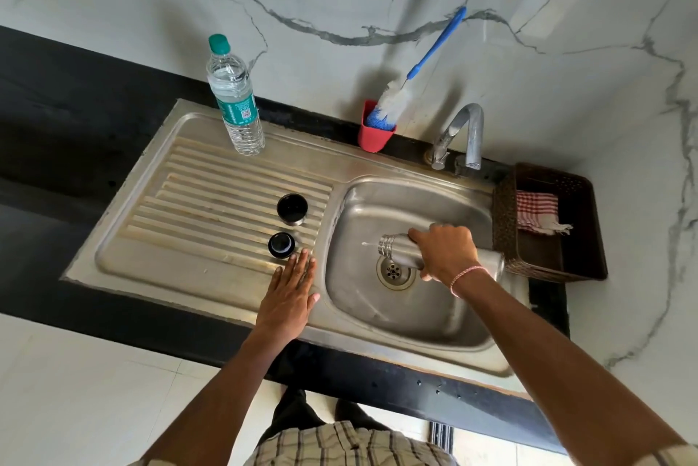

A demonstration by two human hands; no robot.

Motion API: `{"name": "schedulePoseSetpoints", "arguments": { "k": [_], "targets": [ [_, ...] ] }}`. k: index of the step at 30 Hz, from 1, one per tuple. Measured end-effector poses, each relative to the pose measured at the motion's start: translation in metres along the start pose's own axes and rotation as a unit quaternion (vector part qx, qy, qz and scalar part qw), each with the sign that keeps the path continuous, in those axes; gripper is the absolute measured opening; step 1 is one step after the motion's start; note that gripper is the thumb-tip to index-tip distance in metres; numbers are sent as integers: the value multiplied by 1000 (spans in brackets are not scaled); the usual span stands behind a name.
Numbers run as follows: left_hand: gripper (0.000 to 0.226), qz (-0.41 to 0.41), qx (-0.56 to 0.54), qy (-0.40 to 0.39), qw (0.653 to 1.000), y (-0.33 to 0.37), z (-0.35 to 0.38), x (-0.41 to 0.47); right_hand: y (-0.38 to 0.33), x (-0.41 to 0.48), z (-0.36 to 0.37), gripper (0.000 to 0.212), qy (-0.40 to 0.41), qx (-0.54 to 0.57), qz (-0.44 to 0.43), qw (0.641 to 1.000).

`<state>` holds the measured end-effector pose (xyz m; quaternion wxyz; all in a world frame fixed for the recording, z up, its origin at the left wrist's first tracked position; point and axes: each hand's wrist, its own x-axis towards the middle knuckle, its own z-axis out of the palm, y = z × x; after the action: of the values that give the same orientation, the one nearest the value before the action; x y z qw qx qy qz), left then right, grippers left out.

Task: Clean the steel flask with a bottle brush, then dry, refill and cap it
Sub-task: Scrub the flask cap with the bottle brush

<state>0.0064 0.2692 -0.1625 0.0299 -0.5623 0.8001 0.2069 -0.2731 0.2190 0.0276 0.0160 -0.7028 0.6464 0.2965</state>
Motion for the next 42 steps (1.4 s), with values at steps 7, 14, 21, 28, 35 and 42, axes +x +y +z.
{"name": "schedulePoseSetpoints", "arguments": {
  "k": [7, 14, 21, 28, 35, 42],
  "targets": [
    [75, 2, -6, -3, 1000, -1, 2, 2, -2, 7, -35, 36, 40, -80, -14, 996],
    [78, 8, -3, 19, 1000, -4, 8, 3, 5, 4, -70, 32, 98, -136, -9, 986],
    [79, 8, 8, 26, 1000, -6, 12, 4, 12, -9, -105, 18, 148, -172, 23, 974],
    [79, 10, 8, 22, 1000, -6, 13, 4, 18, -10, -131, 24, 159, -145, 64, 974],
    [80, 10, 9, 30, 999, -6, 15, 3, -18, -3, -105, 26, 71, -169, 57, 981],
    [79, 10, 1, 19, 1000, -6, 12, 3, -38, 21, -85, 26, 35, -159, 36, 986]
  ]
}}
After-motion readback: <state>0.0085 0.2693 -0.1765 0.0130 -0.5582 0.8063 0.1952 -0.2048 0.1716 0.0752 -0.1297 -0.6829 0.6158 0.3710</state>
